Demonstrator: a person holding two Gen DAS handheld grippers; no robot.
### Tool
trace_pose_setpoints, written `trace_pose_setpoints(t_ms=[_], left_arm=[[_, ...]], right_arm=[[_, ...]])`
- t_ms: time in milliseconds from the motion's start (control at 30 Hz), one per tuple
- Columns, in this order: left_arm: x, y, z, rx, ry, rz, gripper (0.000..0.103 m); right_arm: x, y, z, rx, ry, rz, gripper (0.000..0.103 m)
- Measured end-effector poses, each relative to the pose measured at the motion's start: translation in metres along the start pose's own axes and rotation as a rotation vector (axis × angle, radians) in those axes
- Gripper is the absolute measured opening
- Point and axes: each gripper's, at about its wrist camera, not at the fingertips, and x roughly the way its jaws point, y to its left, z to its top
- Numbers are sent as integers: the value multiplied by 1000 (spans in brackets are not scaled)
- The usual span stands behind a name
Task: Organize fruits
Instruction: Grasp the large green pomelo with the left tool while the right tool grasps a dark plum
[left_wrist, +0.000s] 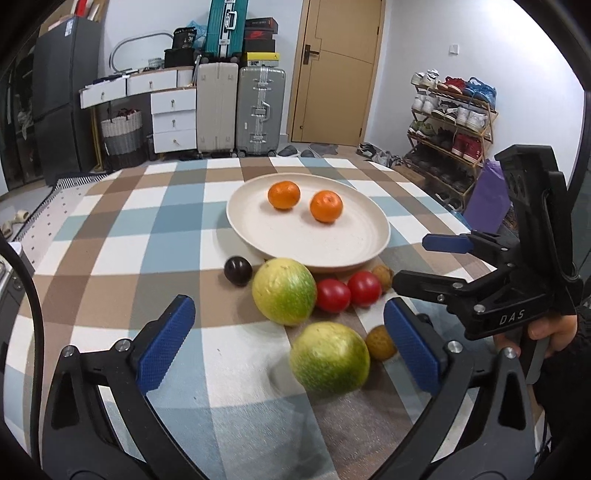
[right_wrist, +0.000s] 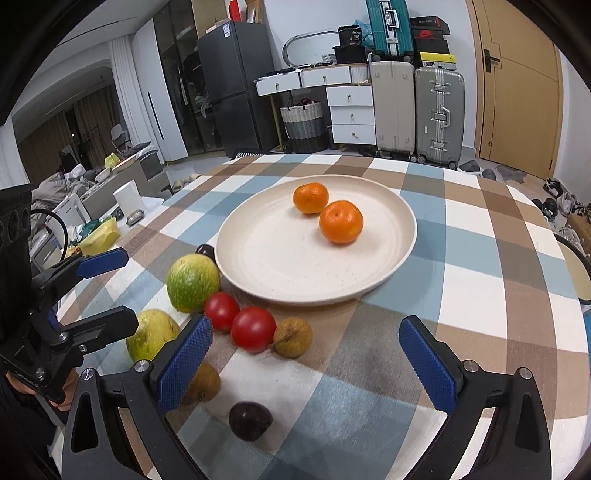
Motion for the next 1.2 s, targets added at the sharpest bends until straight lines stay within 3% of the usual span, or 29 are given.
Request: trace_pose_setpoints(t_ms=[667, 1200], left_arm=[[-2, 1, -10, -9, 31, -10, 102], [12, -2, -16, -1, 115, -31, 102]], right_arm=[[-15, 12, -21, -35, 53, -43, 103], [-6, 21, -41, -86, 155, -99, 103]])
